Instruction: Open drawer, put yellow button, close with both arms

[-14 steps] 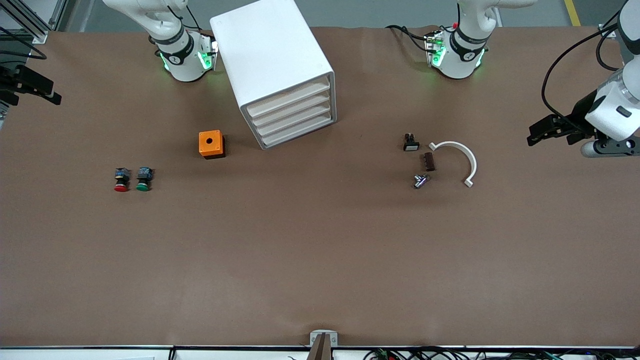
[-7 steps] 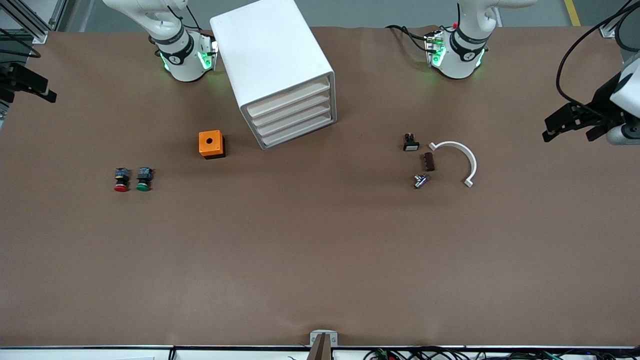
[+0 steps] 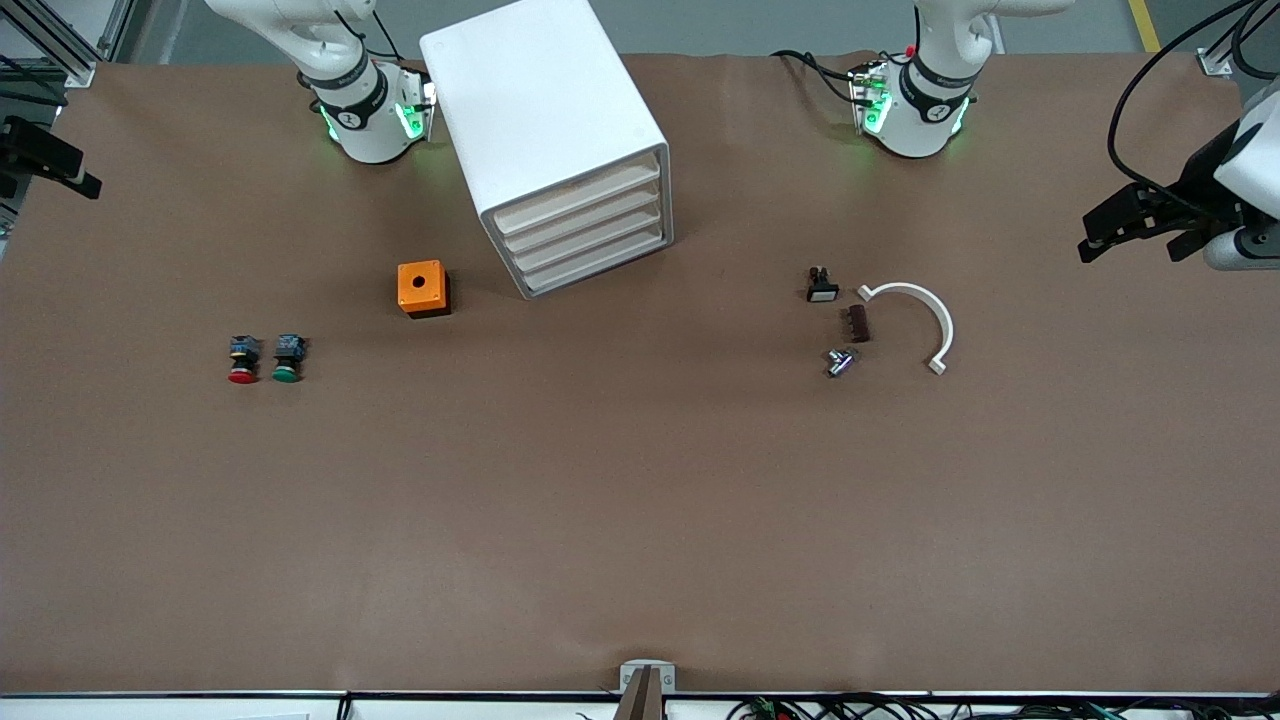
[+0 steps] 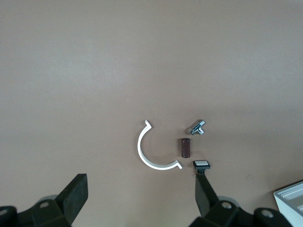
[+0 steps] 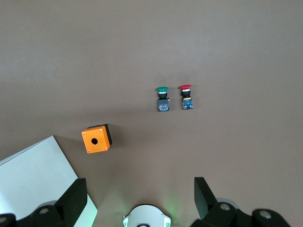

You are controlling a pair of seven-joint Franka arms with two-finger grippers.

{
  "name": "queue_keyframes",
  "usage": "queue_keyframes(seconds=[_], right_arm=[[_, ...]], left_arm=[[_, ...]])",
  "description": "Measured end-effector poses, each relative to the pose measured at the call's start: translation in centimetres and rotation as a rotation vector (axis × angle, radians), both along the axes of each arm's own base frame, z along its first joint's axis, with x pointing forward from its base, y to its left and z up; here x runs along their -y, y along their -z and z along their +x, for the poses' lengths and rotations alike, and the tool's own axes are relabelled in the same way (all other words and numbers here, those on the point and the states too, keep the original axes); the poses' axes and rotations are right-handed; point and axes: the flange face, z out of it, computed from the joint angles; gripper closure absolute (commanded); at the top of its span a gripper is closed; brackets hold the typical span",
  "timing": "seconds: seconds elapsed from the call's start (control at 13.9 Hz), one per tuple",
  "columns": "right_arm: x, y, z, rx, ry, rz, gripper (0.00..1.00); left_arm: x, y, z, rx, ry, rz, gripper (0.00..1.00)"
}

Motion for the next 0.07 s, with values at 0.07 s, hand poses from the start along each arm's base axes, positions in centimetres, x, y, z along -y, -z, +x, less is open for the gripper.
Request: queue_keyframes(seconds=[0.07], right_arm=[[-0.07,-0.01,0.01,0.000,-0.002,0.000,0.00]], left_arm=[[-0.09,-0.02,-0.03,-0.003,-0.002,0.000,0.00]])
